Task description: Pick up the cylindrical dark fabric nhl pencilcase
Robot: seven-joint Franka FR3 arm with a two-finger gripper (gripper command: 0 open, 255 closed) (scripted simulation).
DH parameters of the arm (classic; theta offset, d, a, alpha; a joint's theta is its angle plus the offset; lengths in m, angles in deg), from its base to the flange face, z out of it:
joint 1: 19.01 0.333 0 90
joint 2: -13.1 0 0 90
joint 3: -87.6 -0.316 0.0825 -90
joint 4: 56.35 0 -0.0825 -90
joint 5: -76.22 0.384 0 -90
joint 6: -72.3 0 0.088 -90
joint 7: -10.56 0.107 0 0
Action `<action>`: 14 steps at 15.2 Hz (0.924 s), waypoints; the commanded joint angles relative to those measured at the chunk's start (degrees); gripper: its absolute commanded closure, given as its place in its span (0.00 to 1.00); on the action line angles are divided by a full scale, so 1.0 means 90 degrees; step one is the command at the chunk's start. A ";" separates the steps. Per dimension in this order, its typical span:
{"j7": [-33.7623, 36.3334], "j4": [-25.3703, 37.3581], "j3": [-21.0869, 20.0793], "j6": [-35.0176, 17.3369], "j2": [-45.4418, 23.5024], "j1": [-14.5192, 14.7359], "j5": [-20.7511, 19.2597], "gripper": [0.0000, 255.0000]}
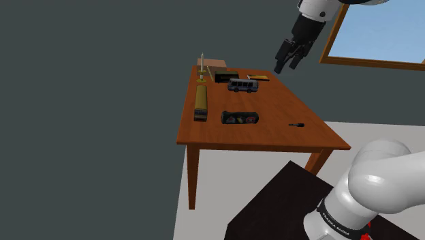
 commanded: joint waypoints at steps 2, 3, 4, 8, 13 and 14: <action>-0.0261 -0.0077 0.0159 -0.0149 -0.0089 0.0040 -0.0049 0.00; -0.0521 -0.0143 0.0319 -0.0297 -0.0191 0.0084 -0.0097 0.00; -0.0782 -0.0197 0.0479 -0.0445 -0.0305 0.0128 -0.0141 0.00; -0.1834 -0.0296 0.1119 -0.1028 -0.0877 0.0326 -0.0270 0.00; -0.3195 -0.0169 0.1903 -0.1713 -0.1833 0.0639 -0.0255 0.00; -0.3478 -0.0112 0.2058 -0.1839 -0.2052 0.0713 -0.0219 0.00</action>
